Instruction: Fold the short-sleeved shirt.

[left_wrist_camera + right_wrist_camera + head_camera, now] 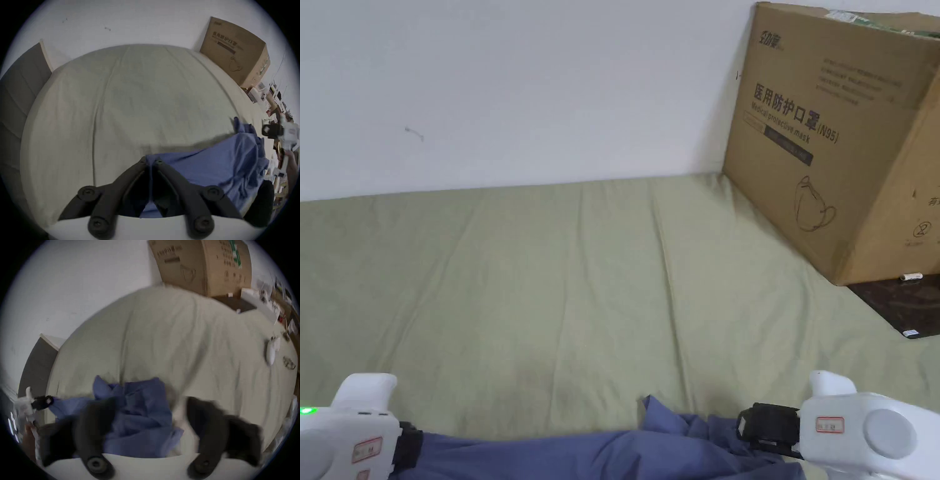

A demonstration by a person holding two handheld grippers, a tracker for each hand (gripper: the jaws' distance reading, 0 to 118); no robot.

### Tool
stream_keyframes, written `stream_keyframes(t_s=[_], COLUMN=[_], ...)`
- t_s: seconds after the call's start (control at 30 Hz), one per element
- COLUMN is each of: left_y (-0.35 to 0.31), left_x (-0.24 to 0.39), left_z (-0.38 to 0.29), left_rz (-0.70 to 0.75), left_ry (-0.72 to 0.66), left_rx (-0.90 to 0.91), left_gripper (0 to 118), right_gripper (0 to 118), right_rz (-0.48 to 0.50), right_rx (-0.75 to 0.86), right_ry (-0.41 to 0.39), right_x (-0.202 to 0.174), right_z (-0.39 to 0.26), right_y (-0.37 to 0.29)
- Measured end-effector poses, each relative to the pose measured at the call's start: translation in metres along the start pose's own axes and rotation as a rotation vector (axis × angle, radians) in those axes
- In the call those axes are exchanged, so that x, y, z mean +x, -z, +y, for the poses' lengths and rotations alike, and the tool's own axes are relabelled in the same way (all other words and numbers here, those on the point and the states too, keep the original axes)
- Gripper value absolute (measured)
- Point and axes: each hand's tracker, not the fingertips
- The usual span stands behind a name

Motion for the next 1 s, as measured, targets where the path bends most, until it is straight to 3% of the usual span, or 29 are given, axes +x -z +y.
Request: stream_keyframes(t_s=[0.1, 0.13, 0.17, 0.2, 0.23, 0.27, 0.33, 0.37, 0.47, 0.73, 1.0], left_y=[-0.021, -0.026, -0.032, -0.038, -0.040, -0.045, -0.058, -0.062, -0.087, -0.195, -0.301], left_x=[0.000, 0.000, 0.000, 0.000, -0.002, -0.003, -0.004, -0.005, -0.010, -0.023, -0.007], left_z=[-0.006, -0.007, -0.009, -0.010, -0.011, -0.011, -0.013, -0.013, -0.010, 0.023, 0.080], left_rz=[-0.015, -0.016, -0.019, -0.020, -0.020, -0.020, -0.002, -0.003, -0.005, -0.007, 0.016], left_ry=[0.007, 0.007, 0.005, 0.003, 0.002, 0.000, -0.007, -0.011, -0.044, -0.109, -0.031], left_rx=[0.024, 0.026, 0.028, 0.031, 0.034, 0.039, 0.063, 0.072, 0.131, 0.337, 0.507], left_gripper=[2, 2, 2, 2, 2, 2, 2, 2, 2, 2, 2], right_gripper=[104, 100, 87, 63, 24, 0, 0, 0, 0, 0, 0], right_rz=[-0.031, -0.033, -0.035, -0.073, -0.154, -0.147, 0.031, 0.058, 0.032, 0.123, 0.147], right_rx=[-0.075, -0.126, -0.170, -0.154, -0.116, -0.034, 0.031, 0.050, 0.143, 0.393, 0.582], right_ry=[-0.010, -0.033, -0.057, -0.097, -0.143, -0.168, -0.143, -0.136, -0.190, -0.261, -0.355], right_x=[-0.001, -0.002, -0.003, -0.006, -0.011, -0.015, -0.016, -0.018, -0.029, -0.057, -0.109], right_z=[0.010, 0.011, 0.012, 0.010, 0.008, 0.007, 0.002, 0.003, 0.013, 0.062, 0.115], right_y=[0.025, 0.034, 0.042, 0.039, 0.031, 0.018, -0.007, -0.020, -0.067, -0.209, -0.325])
